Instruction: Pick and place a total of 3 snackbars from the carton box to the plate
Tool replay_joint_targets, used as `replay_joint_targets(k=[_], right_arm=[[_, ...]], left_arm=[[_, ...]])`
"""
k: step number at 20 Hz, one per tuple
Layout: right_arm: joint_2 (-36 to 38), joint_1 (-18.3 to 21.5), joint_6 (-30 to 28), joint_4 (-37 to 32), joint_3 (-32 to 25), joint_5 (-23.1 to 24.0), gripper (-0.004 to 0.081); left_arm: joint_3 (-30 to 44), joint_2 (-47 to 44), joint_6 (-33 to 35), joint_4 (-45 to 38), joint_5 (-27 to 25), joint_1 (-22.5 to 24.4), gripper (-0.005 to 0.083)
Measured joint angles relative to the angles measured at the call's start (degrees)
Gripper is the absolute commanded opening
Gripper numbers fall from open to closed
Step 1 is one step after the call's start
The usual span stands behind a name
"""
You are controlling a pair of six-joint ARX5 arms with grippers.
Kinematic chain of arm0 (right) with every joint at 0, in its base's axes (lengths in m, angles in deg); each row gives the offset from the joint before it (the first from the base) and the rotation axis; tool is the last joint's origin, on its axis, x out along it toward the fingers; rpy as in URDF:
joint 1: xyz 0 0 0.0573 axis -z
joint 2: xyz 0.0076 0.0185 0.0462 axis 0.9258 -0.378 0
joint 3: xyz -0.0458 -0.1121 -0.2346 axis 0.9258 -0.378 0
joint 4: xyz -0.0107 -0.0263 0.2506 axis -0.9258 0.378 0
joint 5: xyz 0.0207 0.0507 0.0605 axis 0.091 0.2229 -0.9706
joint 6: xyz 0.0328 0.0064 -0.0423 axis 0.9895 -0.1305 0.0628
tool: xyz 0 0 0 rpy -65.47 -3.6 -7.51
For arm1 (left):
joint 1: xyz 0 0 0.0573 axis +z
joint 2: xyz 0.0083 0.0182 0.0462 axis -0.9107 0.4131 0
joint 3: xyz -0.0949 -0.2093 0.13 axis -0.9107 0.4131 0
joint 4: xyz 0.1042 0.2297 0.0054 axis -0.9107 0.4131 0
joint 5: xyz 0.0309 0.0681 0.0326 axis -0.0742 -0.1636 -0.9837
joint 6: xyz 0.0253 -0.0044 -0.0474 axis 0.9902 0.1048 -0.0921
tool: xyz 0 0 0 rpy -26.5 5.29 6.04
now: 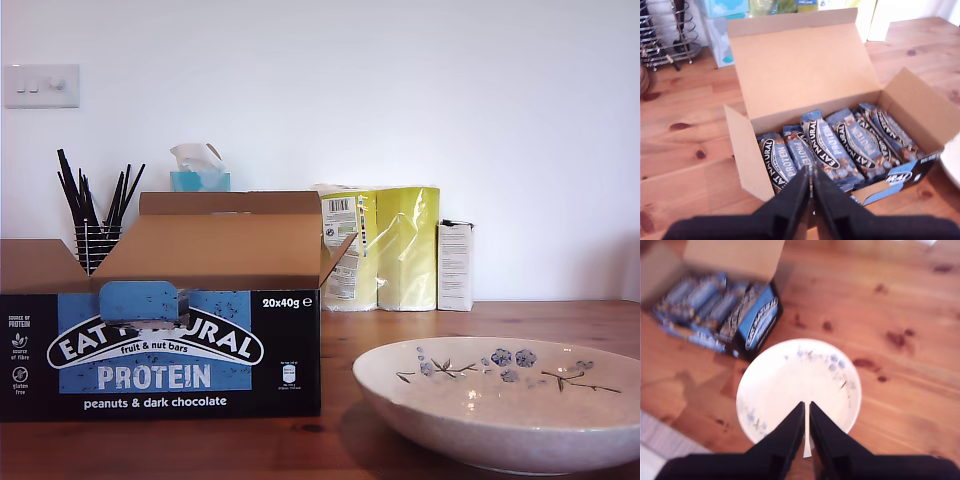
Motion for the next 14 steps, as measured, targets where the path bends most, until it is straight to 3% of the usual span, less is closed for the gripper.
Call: replay_joint_targets(k=[5, 8, 9, 11, 12, 14], right_arm=[[-4.1, -4.2, 1.4, 10.9, 9.2, 3.0, -0.0013], [-4.1, -5.7, 2.2, 12.0, 10.3, 3.0, -0.0013], [-4.3, -5.9, 2.2, 12.0, 10.3, 3.0, -0.0013], [-4.8, -5.9, 2.2, 11.6, 10.3, 3.0, -0.0013], [-4.9, -5.9, 2.2, 11.1, 10.3, 3.0, -0.0013], [-4.9, -5.9, 2.2, 10.7, 10.3, 3.0, -0.0013]], left_arm=[[-5.1, 12.2, 0.2, 1.2, 1.9, 0.0, -0.0019], [-10.8, 19.5, 0.2, 1.1, 3.4, -0.9, 0.0026], [-12.9, 22.1, 0.2, 1.0, 3.4, -1.6, 0.0122], [-17.2, 28.4, -2.2, 1.1, 3.6, -2.8, 0.0424], [-19.3, 31.8, -3.1, 2.1, 3.6, -3.2, 0.0521], [-23.8, 38.7, -4.2, 5.3, 3.4, -4.2, 0.0552]])
